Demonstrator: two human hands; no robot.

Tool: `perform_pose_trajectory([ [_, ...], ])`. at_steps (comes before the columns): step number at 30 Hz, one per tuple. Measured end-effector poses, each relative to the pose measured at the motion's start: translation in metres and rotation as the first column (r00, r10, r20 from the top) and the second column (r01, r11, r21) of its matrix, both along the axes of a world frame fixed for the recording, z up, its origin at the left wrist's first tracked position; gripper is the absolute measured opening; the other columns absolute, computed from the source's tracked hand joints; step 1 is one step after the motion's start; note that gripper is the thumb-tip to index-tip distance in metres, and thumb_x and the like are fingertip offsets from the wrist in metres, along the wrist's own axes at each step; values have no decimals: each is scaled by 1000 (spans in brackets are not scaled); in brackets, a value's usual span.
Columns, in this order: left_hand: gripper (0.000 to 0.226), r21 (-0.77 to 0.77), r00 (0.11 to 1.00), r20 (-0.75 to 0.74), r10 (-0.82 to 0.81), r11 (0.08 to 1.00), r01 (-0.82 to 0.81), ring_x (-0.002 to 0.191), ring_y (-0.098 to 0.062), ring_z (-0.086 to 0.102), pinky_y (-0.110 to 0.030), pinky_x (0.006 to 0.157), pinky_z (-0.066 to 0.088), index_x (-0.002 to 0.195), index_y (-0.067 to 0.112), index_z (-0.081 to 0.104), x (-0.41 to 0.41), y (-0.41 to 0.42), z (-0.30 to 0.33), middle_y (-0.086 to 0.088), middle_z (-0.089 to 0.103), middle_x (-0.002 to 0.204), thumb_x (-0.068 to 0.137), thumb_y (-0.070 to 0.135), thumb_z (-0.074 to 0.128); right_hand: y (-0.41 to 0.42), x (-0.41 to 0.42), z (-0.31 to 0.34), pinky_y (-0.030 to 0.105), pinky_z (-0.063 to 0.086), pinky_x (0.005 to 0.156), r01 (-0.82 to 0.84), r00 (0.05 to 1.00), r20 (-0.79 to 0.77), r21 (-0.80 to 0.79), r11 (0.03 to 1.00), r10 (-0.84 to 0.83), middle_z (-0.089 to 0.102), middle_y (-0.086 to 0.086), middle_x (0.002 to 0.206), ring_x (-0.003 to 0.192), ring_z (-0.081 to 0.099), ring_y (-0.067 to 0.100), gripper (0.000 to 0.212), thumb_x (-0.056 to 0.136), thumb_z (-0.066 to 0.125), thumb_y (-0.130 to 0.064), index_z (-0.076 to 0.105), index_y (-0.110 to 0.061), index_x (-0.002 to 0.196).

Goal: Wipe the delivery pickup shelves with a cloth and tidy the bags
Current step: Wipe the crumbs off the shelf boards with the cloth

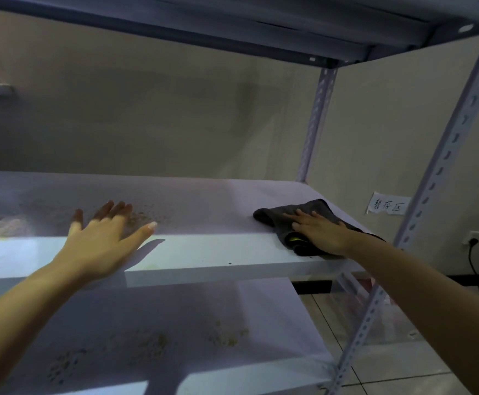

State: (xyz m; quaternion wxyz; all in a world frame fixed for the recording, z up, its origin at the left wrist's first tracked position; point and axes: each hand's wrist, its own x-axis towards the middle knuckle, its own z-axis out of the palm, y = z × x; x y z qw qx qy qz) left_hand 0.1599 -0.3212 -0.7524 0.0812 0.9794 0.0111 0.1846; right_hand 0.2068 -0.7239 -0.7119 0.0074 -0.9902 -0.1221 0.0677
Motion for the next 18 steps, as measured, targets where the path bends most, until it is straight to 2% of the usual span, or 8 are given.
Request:
perform_pose_trajectory([
  [4,109,19,1000,-8,6,1000,-5,147,-12,7,-50,116,-2,148,26,27,2,-1,-2,8,18,158,64,89,-4,13,-35,-2,63,-3,113,1,1000,-11,73,997,0,-6,-11,161,148,-8,19,46,102,16,-47,5,-51,147],
  [10,104,53,1000,12,22,998,-23,146,-12,8,-51,115,-2,147,26,29,5,6,-6,7,19,158,69,90,2,33,-39,-7,60,-5,114,-142,990,22,76,987,141,-7,-17,159,147,-10,16,51,96,15,-60,0,-56,144],
  [14,108,45,999,25,28,999,-29,146,-11,9,-48,114,-3,145,28,34,4,4,-4,8,21,158,65,92,2,-14,-34,-1,59,1,116,-170,985,-12,-16,985,170,-12,-11,160,147,-10,18,78,78,5,-79,-5,-46,148],
  [16,112,27,1000,23,21,999,-22,146,-11,9,-47,114,-4,144,28,35,1,2,-2,7,21,158,61,94,-1,-36,-33,1,57,0,117,-170,985,-7,-25,985,170,-10,-8,160,147,-11,18,116,49,-11,-96,0,-39,150],
  [18,113,27,1000,22,11,1000,-12,146,-13,11,-48,114,-3,143,29,38,0,1,0,7,22,157,60,94,-3,-53,-26,-1,53,-2,118,-112,994,17,45,993,112,0,-6,161,148,-7,18,132,38,-14,-99,9,-36,151],
])
